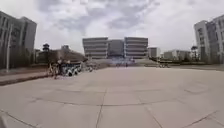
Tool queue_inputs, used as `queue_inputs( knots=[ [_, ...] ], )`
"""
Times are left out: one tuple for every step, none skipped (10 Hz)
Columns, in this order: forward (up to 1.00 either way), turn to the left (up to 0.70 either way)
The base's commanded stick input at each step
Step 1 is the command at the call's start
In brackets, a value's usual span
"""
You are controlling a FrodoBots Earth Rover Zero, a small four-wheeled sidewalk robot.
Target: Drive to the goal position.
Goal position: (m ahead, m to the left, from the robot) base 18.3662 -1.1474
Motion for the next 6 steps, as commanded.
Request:
queue_inputs(
  knots=[
    [0.7,0.0],
    [0.7,-0.16],
    [0.7,-0.29],
    [0.7,-0.24],
    [0.7,-0.02],
    [0.7,0.0]
  ],
)
